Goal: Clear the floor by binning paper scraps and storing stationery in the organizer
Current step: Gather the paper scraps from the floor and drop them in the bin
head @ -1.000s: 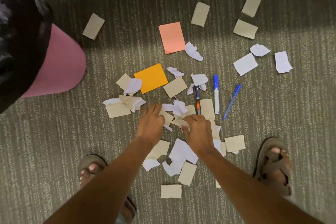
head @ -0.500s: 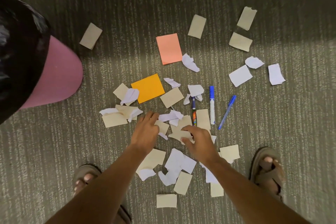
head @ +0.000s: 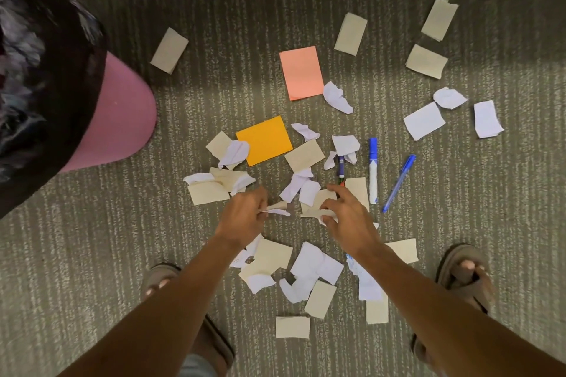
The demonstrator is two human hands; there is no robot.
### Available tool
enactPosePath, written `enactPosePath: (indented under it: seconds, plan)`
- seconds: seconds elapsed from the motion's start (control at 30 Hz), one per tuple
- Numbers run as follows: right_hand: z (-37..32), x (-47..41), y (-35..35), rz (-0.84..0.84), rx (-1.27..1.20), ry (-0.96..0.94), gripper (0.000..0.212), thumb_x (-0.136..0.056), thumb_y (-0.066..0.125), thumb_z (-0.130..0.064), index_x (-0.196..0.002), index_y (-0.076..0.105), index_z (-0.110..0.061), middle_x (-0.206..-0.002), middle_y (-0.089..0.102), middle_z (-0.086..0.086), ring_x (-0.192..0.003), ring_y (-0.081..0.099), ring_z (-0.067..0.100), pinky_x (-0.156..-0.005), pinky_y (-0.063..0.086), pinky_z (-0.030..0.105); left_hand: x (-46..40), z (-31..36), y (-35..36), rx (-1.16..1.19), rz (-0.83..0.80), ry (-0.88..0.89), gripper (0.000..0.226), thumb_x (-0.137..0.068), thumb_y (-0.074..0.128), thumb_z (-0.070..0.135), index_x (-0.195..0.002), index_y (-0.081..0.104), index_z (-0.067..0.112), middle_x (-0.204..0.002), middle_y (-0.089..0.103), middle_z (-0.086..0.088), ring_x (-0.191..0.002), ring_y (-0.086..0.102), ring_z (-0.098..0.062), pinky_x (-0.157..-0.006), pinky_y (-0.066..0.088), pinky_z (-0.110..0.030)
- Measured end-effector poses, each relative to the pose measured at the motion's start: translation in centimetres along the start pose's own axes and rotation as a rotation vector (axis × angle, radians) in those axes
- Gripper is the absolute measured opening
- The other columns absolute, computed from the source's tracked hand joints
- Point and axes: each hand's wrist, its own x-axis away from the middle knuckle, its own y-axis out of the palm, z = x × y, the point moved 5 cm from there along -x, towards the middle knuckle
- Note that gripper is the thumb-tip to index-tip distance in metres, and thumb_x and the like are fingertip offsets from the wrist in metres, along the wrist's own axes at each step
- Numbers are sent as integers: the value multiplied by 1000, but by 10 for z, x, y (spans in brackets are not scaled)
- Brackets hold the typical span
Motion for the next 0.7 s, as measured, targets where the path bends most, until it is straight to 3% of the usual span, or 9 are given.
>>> enactPosePath:
  seconds: [0.13, 0.3, 0.4, 0.5, 0.6, 0.7]
  plan:
    - [-5, -7, -4, 49, 191, -31, 25, -70, 83, -14, -93, 75, -10, -120, 64, 8, -107, 53, 31, -80, 52, 44, 5, -13, -20, 80, 39, 3, 37, -76, 70, 1, -109, 59, 14, -81, 67, -4, -74, 61, -26, -64, 50, -35]
    - [-11, -9, -7, 21, 294, -21, 30, -74, 79, -21, -102, 70, -16, -111, 65, 4, -108, 53, 29, -83, 41, 42, 15, -37, -40, -8, 123, 59, 20, -66, 78, 3, -82, 75, 14, -81, 67, -4, -83, 59, -25, -70, 51, -37]
    - [-14, -4, -10, -52, 73, -13, 26, -79, 74, -9, -102, 64, -15, -102, 62, 2, -88, 60, 24, -71, 47, 29, 26, -50, -53, -18, 177, 45, 20, -58, 83, 2, -70, 75, 16, -88, 64, -1, -93, 57, -24, -77, 50, -38]
    - [-18, 3, -14, -141, -110, -16, 28, -78, 74, -7, -100, 61, -17, -85, 55, -10, -70, 51, 7, -57, 30, 6, 29, -67, -62, -65, 182, -28, 19, -56, 88, 11, -69, 75, 17, -113, 60, -7, -113, 50, -28, -94, 45, -42]
    - [-19, 7, -14, -176, -193, -37, 31, -74, 78, -9, -101, 64, -15, -84, 56, -11, -66, 48, -7, -57, 33, 3, 24, -77, -65, -118, 152, -66, 19, -55, 89, 13, -68, 76, 16, -126, 54, -12, -122, 42, -31, -100, 41, -42]
    - [-17, 6, -13, -137, -278, -12, 34, -69, 82, -10, -99, 67, -14, -90, 62, -6, -69, 55, -1, -58, 39, 4, 16, -79, -67, -169, 117, -79, 17, -57, 88, 13, -70, 77, 15, -132, 51, -13, -127, 39, -31, -103, 40, -41]
